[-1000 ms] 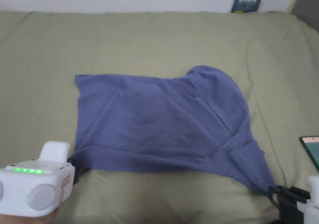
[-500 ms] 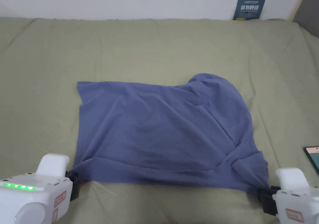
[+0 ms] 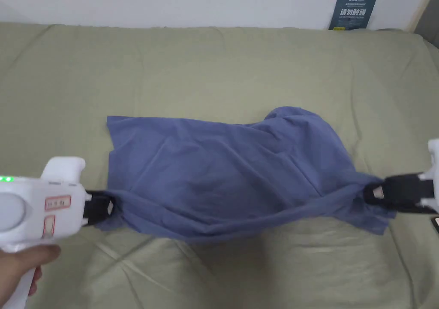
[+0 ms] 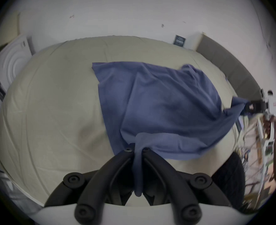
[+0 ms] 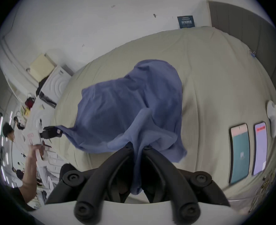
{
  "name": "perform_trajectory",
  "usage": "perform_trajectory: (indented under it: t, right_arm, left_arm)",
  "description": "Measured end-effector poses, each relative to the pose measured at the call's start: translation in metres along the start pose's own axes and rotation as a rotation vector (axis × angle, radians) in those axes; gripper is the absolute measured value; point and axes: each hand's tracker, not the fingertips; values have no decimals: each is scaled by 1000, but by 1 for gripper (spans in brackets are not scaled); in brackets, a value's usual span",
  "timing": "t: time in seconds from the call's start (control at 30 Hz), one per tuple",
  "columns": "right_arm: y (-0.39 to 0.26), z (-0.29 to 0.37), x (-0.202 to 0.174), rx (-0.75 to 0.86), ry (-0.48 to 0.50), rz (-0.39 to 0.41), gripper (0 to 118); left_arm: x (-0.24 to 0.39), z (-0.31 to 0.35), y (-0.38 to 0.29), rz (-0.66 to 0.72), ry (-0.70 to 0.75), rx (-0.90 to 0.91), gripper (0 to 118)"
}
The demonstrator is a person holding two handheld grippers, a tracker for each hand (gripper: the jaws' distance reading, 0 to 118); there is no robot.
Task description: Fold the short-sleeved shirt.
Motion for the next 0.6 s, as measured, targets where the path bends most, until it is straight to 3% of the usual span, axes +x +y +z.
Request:
perform_trajectory:
  t: [0.07, 0.17, 0.23, 0.3, 0.33, 0.37, 0.4, 0.43, 0.47, 0.5, 0.53, 0.57, 0.6]
  right_arm:
    - [36, -26, 10, -43, -36, -13, 7]
    - [75, -72, 24, -97, -45, -95, 7]
    - [93, -101, 26, -105, -72, -92, 7]
    - [102, -129, 24, -149, -173, -13, 7]
    - [102, -141, 21, -147, -238, 37, 12]
    - [100, -148, 19, -122, -276, 80, 33]
    - [97, -149, 18, -98, -274, 95, 71]
    - [88, -149, 18, -68, -210, 85, 112]
    - [80, -139, 16, -34, -147, 60, 118]
    - [72, -126, 10, 39, -150, 51, 118]
    - [57, -107, 2, 147, -173, 76, 118]
    - [38, -85, -5, 253, -156, 140, 118]
    - [21, -71, -13, 293, -152, 173, 118]
  left_arm:
    - [-9, -22, 27, 52, -4, -14, 2]
    - [-22, -62, 61, 176, -25, -43, 2]
    - [-29, -88, 77, 272, 6, -49, 2]
    - [-33, -109, 85, 329, 29, -71, 2]
    - [-34, -119, 87, 321, 60, -91, 2]
    - [-35, -128, 87, 324, 79, -107, 2]
    - [-33, -122, 85, 308, 64, -79, 9]
    - [-34, -130, 86, 311, 83, -81, 42]
    - [-35, -113, 83, 313, 91, -68, 79]
    - [-41, -113, 76, 301, 74, -20, 111]
    - [-41, -99, 68, 290, 42, 66, 118]
    - [-37, -75, 58, 278, 36, 233, 118]
    - [-34, -65, 49, 273, 31, 212, 118]
